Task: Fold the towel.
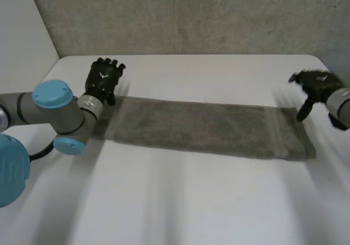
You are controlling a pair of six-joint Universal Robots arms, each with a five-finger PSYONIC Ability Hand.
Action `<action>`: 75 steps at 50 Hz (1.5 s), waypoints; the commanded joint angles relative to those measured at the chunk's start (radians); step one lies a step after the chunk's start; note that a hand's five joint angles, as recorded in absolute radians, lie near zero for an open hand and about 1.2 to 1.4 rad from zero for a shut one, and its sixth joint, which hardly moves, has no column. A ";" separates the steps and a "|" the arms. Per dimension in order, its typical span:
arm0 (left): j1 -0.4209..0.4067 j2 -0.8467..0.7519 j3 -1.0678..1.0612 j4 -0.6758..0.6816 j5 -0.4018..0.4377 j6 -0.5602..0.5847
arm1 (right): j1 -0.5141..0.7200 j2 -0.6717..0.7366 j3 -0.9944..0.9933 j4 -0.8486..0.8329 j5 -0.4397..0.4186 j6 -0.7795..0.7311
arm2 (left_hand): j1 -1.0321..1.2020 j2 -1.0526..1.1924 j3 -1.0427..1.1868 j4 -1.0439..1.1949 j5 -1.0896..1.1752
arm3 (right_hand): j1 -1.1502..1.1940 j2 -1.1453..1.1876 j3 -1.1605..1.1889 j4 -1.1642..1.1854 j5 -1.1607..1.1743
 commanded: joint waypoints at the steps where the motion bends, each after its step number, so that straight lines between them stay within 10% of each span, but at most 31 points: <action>1: 0.014 0.094 -0.044 0.000 -0.026 -0.008 | -0.007 -0.187 0.097 -0.087 -0.010 0.029 | 0.018 0.020 0.020 0.019 0.025 | -0.059 -0.073 -0.071 -0.086 -0.061; 15: 0.021 0.375 -0.431 -0.031 -0.022 -0.036 | -0.009 -0.341 0.398 -0.020 -0.090 -0.062 | 0.027 0.028 0.029 0.027 0.034 | -0.040 -0.054 -0.052 -0.067 -0.042; 28: 0.022 0.591 -0.741 -0.016 -0.013 -0.289 | -0.041 -0.327 0.649 -0.257 -0.114 -0.148 | 0.024 0.025 0.026 0.024 0.031 | 0.180 0.166 0.167 0.153 0.178; 47: 0.024 0.617 -0.796 0.044 -0.014 -0.290 | -0.061 -0.209 0.650 -0.297 -0.102 -0.220 | 0.021 0.023 0.023 0.021 0.028 | 0.438 0.425 0.426 0.412 0.436; 53: 0.024 0.617 -0.801 0.050 -0.014 -0.290 | -0.082 -0.179 0.634 -0.305 -0.097 -0.220 | 0.021 0.023 0.023 0.021 0.028 | 1.161 1.148 1.149 1.135 1.160; 66: 0.024 0.626 -0.811 0.073 -0.017 -0.289 | -0.237 -0.259 0.571 -0.276 -0.085 -0.287 | 0.021 0.023 0.023 0.021 0.028 | 1.162 1.149 1.150 1.136 1.161; 75: 0.031 0.639 -0.814 0.073 -0.020 -0.289 | -0.377 -0.219 0.363 -0.094 -0.054 -0.608 | 0.018 0.020 0.020 0.019 0.025 | 1.162 1.149 1.150 1.136 1.161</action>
